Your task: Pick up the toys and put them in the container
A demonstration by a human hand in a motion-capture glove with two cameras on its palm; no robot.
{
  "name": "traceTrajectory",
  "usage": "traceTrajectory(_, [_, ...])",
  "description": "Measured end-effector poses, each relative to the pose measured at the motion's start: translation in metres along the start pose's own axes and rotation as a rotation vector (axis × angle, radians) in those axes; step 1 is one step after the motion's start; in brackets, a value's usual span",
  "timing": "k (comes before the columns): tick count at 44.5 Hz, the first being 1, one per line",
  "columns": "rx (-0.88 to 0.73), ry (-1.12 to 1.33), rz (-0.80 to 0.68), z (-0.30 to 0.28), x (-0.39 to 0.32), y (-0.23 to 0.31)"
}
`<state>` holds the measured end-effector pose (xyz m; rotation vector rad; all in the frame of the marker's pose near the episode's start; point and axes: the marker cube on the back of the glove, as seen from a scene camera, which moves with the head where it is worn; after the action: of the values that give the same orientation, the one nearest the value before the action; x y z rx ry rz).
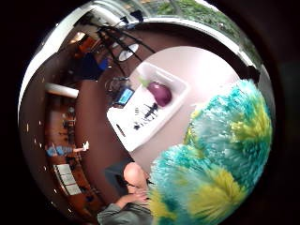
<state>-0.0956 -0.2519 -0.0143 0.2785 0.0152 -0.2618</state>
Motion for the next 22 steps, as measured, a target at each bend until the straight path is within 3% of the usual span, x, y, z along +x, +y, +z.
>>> traceTrajectory(4, [-0.036, 0.002, 0.126, -0.016, -0.047, -0.018])
traceTrajectory(12, [-0.028, -0.021, 0.062, -0.021, -0.125, -0.053])
traceTrajectory(16, [0.013, -0.032, -0.039, -0.015, -0.155, -0.071])
traceTrajectory(22, [0.026, -0.05, -0.045, -0.007, -0.193, -0.087])
